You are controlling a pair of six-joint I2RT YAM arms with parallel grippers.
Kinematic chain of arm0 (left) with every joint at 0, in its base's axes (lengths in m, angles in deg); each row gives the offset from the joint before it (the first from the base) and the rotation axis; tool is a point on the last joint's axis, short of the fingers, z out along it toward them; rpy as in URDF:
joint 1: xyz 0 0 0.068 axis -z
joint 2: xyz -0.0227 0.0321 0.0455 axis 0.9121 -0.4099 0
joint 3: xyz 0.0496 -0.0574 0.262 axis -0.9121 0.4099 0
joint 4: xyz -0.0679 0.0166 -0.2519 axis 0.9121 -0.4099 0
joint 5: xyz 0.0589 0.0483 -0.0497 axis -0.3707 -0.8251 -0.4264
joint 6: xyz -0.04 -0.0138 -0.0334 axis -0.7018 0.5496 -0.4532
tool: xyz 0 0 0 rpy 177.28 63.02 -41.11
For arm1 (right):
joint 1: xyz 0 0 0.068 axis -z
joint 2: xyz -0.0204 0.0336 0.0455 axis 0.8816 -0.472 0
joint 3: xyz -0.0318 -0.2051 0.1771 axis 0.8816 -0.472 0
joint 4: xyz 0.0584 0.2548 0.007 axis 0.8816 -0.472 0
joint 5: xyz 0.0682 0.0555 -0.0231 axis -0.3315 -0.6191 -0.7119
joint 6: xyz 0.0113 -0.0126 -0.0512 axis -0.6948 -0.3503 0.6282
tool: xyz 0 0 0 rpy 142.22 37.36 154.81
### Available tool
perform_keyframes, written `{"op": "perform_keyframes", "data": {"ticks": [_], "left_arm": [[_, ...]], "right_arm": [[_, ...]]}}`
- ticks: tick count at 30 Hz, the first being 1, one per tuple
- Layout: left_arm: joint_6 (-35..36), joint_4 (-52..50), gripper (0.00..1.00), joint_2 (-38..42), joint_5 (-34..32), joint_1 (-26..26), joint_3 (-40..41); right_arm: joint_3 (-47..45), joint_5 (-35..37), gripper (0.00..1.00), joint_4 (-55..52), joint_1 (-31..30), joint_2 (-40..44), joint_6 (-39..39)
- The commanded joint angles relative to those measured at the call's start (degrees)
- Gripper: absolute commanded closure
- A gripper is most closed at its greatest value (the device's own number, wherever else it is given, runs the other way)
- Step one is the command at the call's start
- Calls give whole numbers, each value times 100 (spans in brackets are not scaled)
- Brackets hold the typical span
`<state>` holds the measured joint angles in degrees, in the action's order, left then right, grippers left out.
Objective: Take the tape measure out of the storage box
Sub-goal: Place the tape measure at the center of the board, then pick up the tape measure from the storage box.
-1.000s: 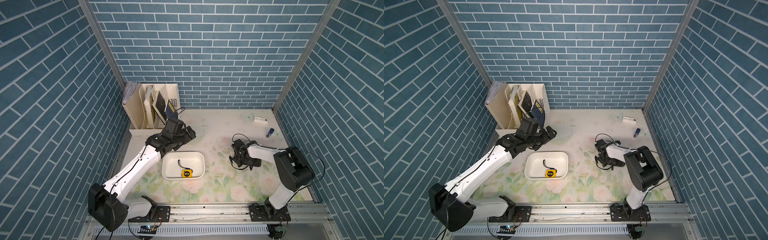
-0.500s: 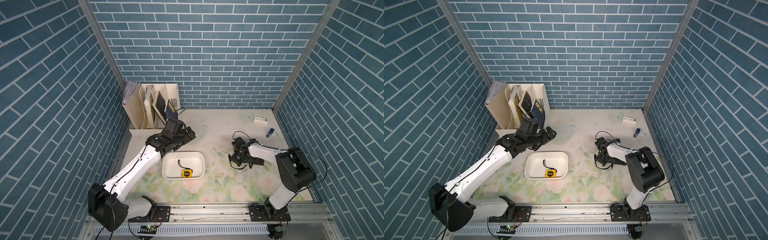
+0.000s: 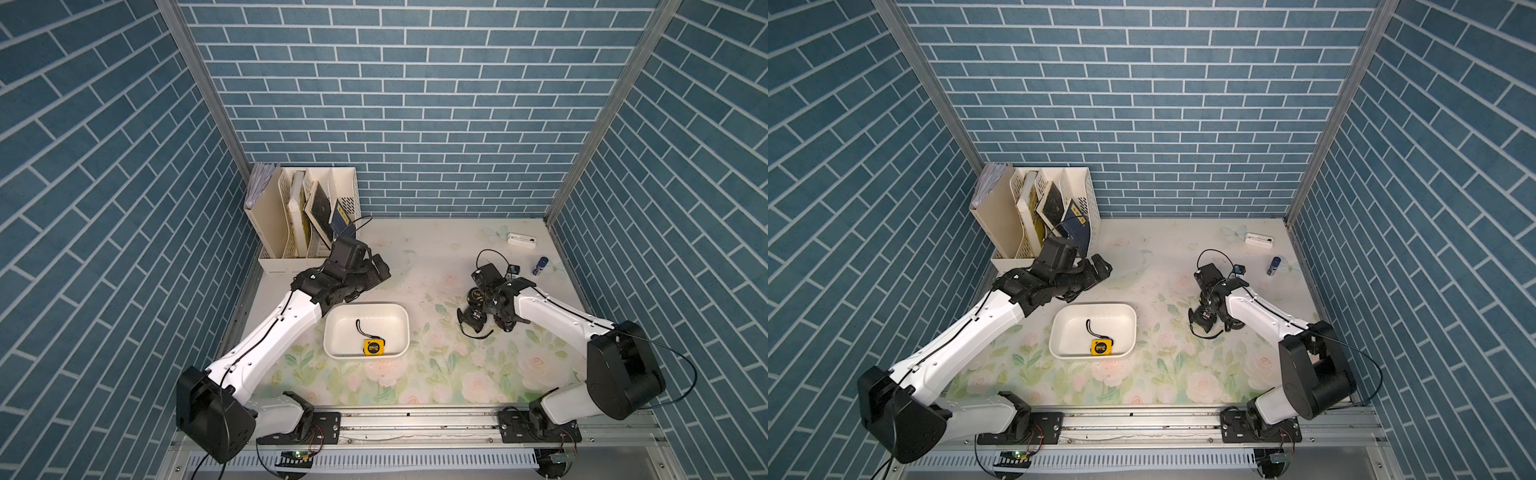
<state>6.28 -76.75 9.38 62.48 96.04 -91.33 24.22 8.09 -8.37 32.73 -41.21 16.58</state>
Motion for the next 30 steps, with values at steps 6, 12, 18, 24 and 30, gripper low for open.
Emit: {"op": "perform_keyframes", "data": {"ticks": [6,12,18,24,30], "left_arm": [[537,-1128,0,61,-123,106,598],[739,-1820,0,-21,-454,443,802],[898,-2176,0,-231,-381,818,866],[1080,-2307,0,-461,-271,889,951],[1196,-1987,0,-857,-116,905,910]], "right_arm": [[118,-637,10,784,-68,949,585],[243,-681,10,959,-65,903,783],[278,-708,10,1042,-68,749,818],[261,-651,10,1065,-68,713,818],[219,-611,9,1144,-64,593,836]]}}
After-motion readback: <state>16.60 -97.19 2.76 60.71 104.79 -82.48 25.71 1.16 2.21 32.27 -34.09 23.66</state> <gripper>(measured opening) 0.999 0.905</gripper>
